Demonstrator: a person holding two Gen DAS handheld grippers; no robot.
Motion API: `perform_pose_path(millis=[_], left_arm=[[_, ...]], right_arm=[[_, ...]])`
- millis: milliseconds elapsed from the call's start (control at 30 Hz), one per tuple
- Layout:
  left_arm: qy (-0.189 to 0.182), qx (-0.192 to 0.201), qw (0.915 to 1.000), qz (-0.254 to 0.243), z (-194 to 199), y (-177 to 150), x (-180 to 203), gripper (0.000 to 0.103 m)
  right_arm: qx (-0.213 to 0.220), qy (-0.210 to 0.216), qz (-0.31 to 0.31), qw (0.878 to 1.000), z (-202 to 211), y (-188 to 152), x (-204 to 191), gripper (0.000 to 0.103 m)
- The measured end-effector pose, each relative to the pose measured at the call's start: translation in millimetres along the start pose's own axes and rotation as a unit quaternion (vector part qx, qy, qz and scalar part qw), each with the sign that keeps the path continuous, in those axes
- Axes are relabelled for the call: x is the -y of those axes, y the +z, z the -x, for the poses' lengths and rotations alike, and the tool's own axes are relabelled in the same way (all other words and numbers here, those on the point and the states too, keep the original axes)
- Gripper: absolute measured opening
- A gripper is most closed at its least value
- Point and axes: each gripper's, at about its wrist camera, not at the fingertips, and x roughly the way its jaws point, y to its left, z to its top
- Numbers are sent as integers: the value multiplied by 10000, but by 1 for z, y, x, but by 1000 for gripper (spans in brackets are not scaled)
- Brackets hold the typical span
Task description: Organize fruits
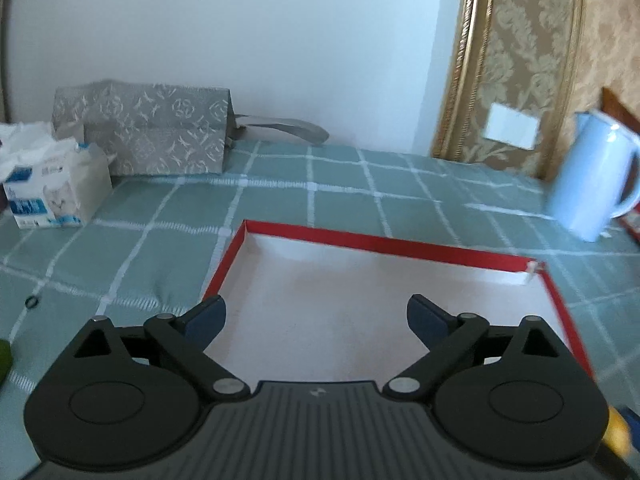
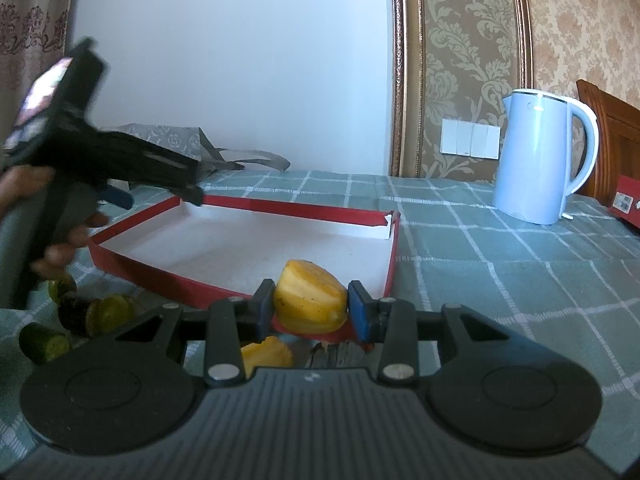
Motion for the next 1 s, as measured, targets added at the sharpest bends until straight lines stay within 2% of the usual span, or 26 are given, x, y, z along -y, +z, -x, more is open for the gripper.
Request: perform_pose_path(millis=[167, 400, 567, 767, 900, 1000], left_arm=[[0, 248, 9996, 145, 53, -19, -34, 98], [406, 436, 9966, -575, 114, -88, -35, 98], [702, 417, 9932, -833, 124, -125, -14, 98], [1401, 768, 9795, -1229, 120, -139, 14, 98], [1220, 796, 9821, -1197, 129, -144, 18, 97], [1163, 882, 9807, -1301, 132, -149, 23, 97]], right_arm=[[18, 36, 18, 10000, 1, 0, -2, 37], [26, 68, 9, 10000, 2, 0, -2, 37], [35, 57, 8, 10000, 2, 0, -3, 37], [73, 57, 62, 9999, 5, 0, -5, 37], [97, 64, 28, 9999, 6, 0, -3, 37], [66, 95, 17, 9999, 6, 0, -4, 37]])
